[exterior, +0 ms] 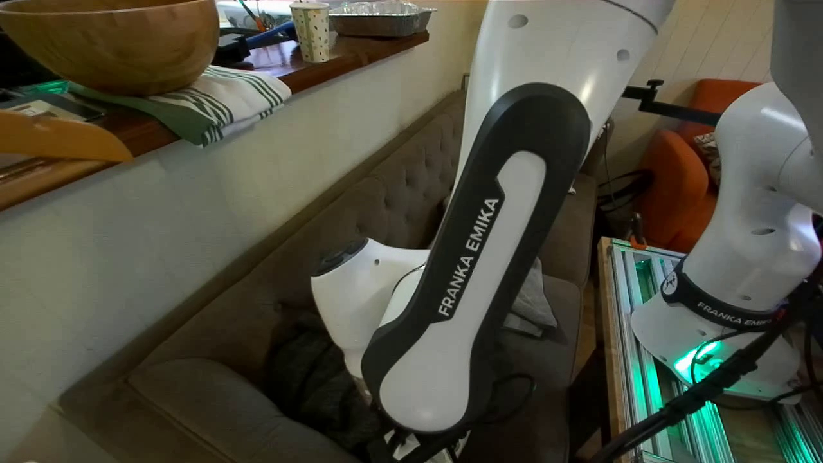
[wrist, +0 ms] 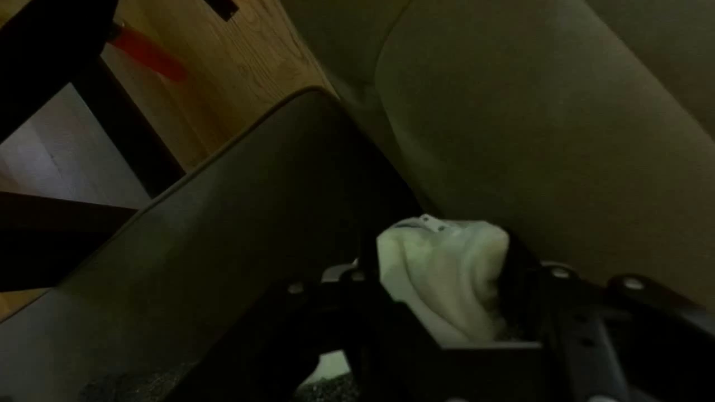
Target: Shift the pillow to the right
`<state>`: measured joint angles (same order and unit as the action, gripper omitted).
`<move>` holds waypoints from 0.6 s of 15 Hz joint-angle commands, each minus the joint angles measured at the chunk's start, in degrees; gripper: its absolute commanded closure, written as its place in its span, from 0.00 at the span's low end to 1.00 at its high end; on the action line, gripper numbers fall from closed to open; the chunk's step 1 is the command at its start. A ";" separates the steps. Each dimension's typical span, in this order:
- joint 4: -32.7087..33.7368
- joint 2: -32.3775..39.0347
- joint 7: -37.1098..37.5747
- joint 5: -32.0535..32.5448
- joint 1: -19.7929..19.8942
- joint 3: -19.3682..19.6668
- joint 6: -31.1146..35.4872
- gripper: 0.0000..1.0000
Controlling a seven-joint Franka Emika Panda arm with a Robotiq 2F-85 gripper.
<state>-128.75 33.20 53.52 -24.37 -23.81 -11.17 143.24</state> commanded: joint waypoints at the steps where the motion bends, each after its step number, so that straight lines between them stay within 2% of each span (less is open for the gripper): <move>1: -0.38 0.84 3.39 2.39 -1.01 0.98 0.59 0.76; 4: -0.15 1.16 4.69 3.76 -1.37 1.61 0.04 0.96; 6: -0.07 1.11 5.66 5.29 -1.73 2.27 -0.35 1.00; 9: -1.06 -0.85 4.42 7.34 -1.69 2.09 0.83 0.98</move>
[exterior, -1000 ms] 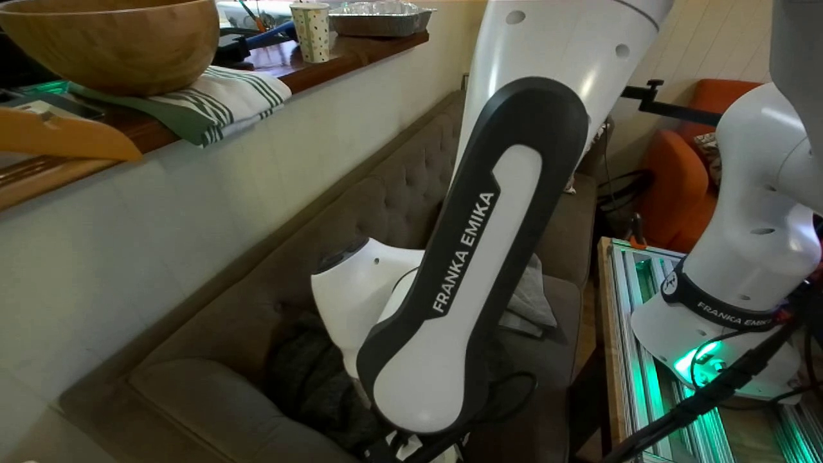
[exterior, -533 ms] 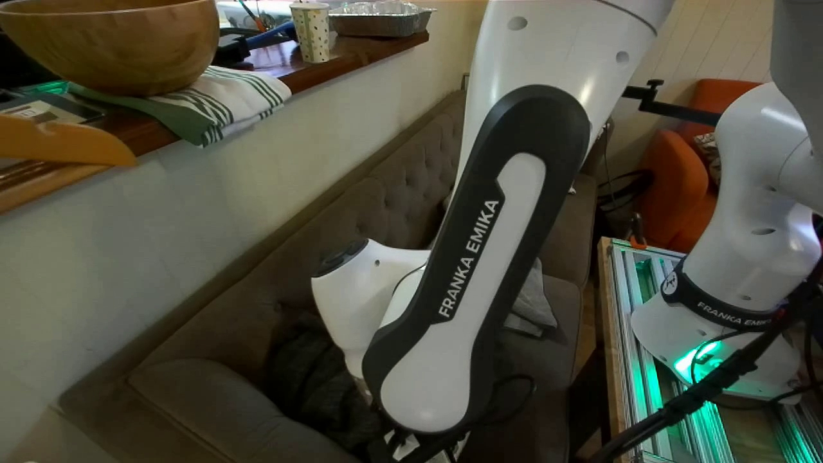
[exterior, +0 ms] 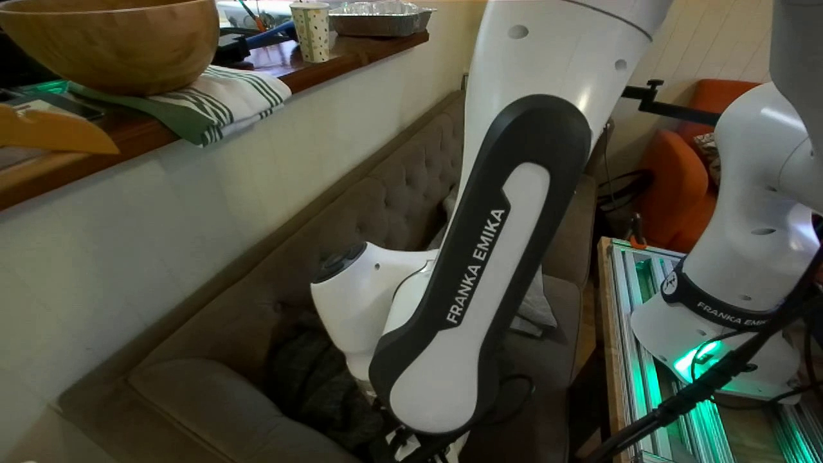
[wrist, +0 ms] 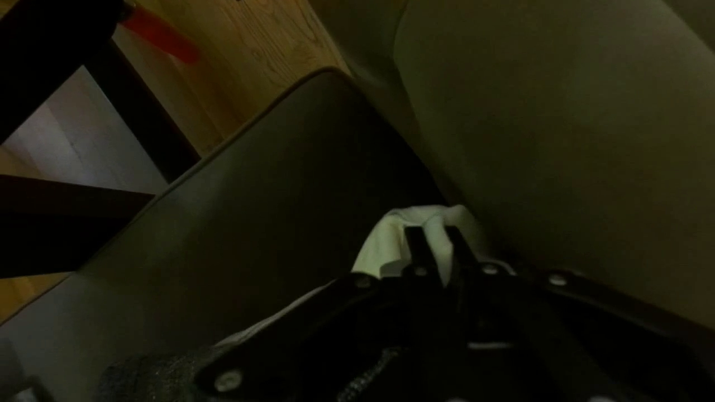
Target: Shift the pillow to the right
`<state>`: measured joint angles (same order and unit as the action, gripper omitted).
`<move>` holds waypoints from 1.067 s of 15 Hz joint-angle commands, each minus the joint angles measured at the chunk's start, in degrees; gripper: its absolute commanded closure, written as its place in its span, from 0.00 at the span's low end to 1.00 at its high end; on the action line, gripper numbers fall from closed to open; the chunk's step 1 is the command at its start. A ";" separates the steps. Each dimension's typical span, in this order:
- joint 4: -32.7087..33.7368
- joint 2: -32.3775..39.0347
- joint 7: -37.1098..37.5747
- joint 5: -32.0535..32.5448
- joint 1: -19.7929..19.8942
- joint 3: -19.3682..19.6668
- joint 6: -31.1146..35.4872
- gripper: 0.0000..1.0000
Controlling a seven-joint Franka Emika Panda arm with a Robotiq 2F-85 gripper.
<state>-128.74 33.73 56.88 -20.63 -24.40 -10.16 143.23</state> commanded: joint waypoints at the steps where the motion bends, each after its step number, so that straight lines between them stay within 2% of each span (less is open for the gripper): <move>1: -2.82 -3.73 0.54 3.79 -1.04 0.62 2.75 0.98; 4: -10.48 -13.92 -0.42 1.05 -0.34 -2.37 10.41 0.98; 7: -17.49 -21.84 1.71 1.90 -1.70 -3.39 18.04 0.98; 11: -29.97 -32.99 6.56 2.98 -3.02 -3.92 29.86 0.98; 13: -36.22 -38.10 9.86 5.18 -4.94 -1.58 35.31 0.98; 14: -28.63 -33.20 11.89 11.43 -6.38 3.88 34.67 0.98; 16: -30.60 -37.06 12.94 18.26 -3.65 6.07 34.86 0.98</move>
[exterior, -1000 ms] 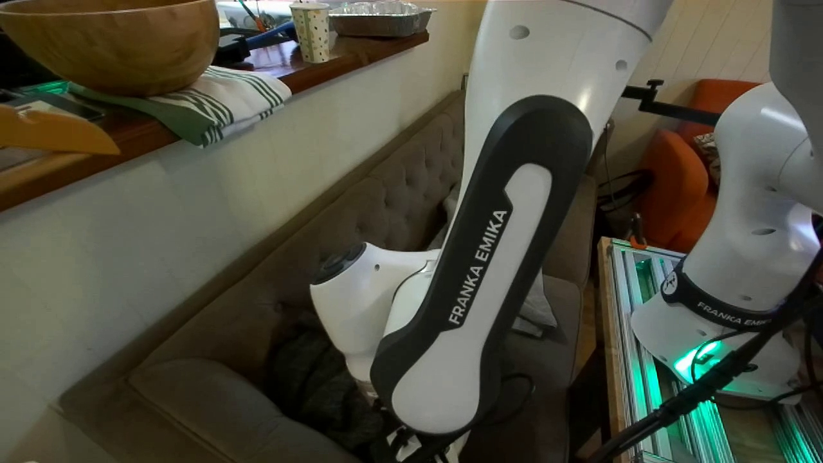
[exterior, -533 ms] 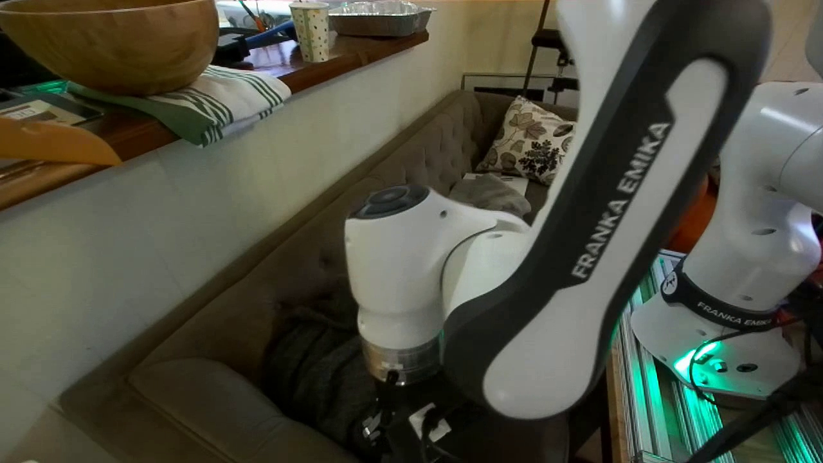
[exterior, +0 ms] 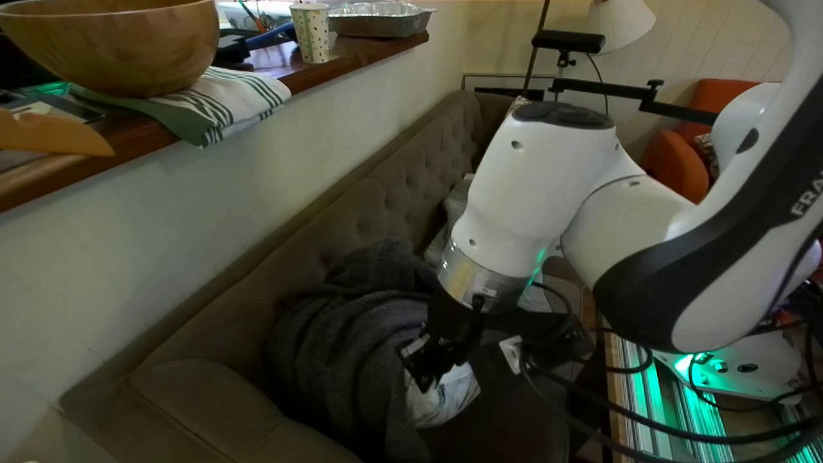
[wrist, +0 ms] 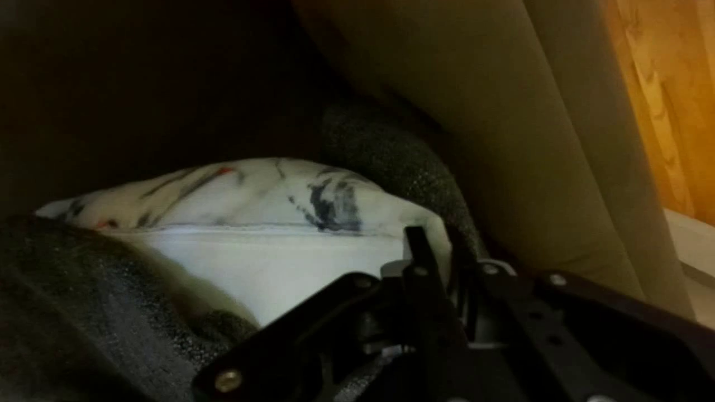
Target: Shift the pillow to the right
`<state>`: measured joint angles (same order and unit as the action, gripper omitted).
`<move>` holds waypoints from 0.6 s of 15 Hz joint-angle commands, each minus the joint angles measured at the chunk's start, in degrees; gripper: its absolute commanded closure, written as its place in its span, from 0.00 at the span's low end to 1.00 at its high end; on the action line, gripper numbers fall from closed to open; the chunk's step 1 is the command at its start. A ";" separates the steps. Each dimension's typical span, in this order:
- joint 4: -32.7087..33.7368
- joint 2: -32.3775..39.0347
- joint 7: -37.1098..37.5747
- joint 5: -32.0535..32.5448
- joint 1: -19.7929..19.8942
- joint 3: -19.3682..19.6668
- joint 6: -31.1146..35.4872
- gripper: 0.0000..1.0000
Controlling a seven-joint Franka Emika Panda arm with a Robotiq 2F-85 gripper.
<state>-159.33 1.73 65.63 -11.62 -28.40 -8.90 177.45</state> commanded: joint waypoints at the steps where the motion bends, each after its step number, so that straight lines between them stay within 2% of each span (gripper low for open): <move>1: 0.40 -0.80 1.13 3.42 0.07 2.08 0.14 0.90; 3: 0.96 -1.95 1.77 6.73 0.62 4.62 0.14 0.90; 7: 0.77 -2.34 1.85 7.25 0.51 4.91 0.14 0.90; 8: 0.77 -3.09 2.82 10.28 2.04 6.10 -0.30 0.98; 9: 0.74 -4.34 5.17 14.53 4.45 8.03 -0.66 0.98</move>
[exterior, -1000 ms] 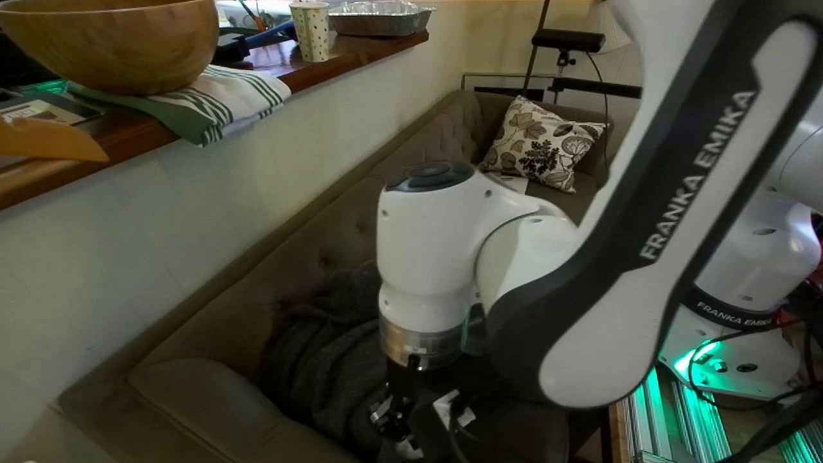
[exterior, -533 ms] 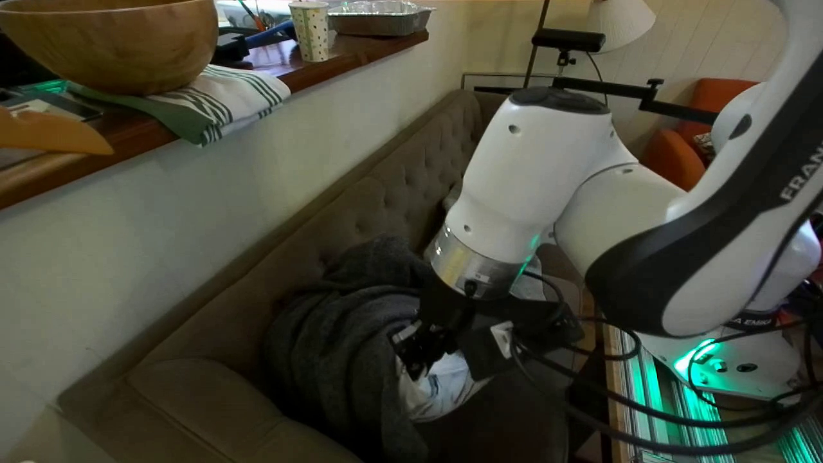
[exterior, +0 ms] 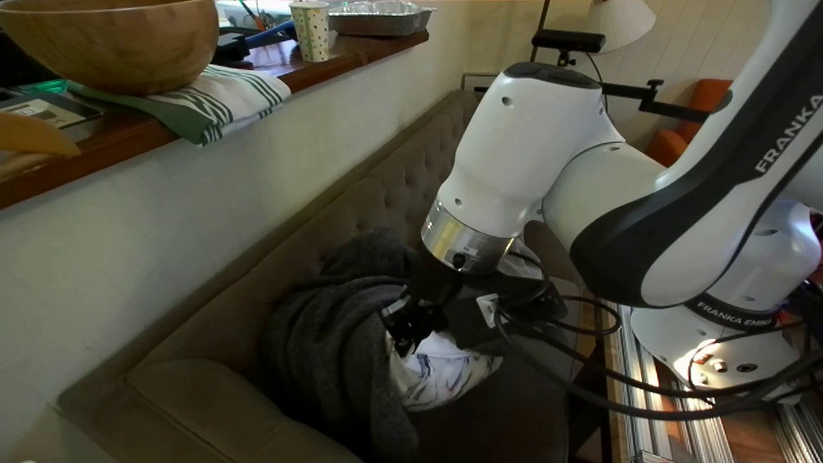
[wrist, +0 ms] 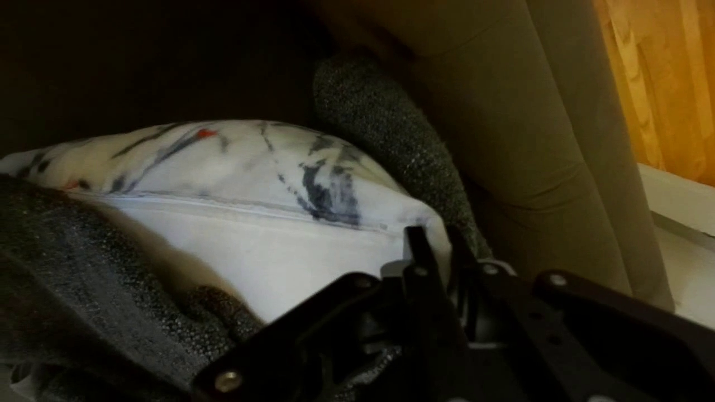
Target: Shift the pillow to the right
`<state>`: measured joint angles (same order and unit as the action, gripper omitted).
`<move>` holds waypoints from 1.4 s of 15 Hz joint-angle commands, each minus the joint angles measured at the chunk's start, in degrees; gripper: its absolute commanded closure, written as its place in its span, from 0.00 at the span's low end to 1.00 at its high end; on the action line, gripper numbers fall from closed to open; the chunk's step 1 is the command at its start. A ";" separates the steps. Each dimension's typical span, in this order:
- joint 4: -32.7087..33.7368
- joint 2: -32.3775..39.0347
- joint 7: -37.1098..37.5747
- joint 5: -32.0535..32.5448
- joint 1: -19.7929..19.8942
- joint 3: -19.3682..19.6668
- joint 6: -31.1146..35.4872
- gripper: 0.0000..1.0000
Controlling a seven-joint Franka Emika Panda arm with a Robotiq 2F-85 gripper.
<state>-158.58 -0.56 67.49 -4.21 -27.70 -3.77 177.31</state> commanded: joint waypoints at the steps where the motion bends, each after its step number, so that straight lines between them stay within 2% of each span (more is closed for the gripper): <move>1: 0.01 -3.86 4.78 9.54 5.96 5.11 -0.34 0.98; 3: 0.45 -6.11 6.59 12.51 9.49 7.99 -1.85 0.98; 5: 0.90 -8.33 9.56 17.29 14.95 9.80 -2.45 0.98; 8: 1.11 -12.02 14.18 22.36 22.59 11.21 -5.00 0.98; 12: 1.24 -16.85 20.86 26.80 30.18 12.85 -10.61 0.98; 16: 1.27 -21.42 26.96 29.02 35.30 15.17 -17.97 0.98; 21: 1.26 -27.97 34.60 35.86 42.74 16.45 -21.72 0.98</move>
<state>-157.33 -21.05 96.52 25.51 10.70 12.43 158.49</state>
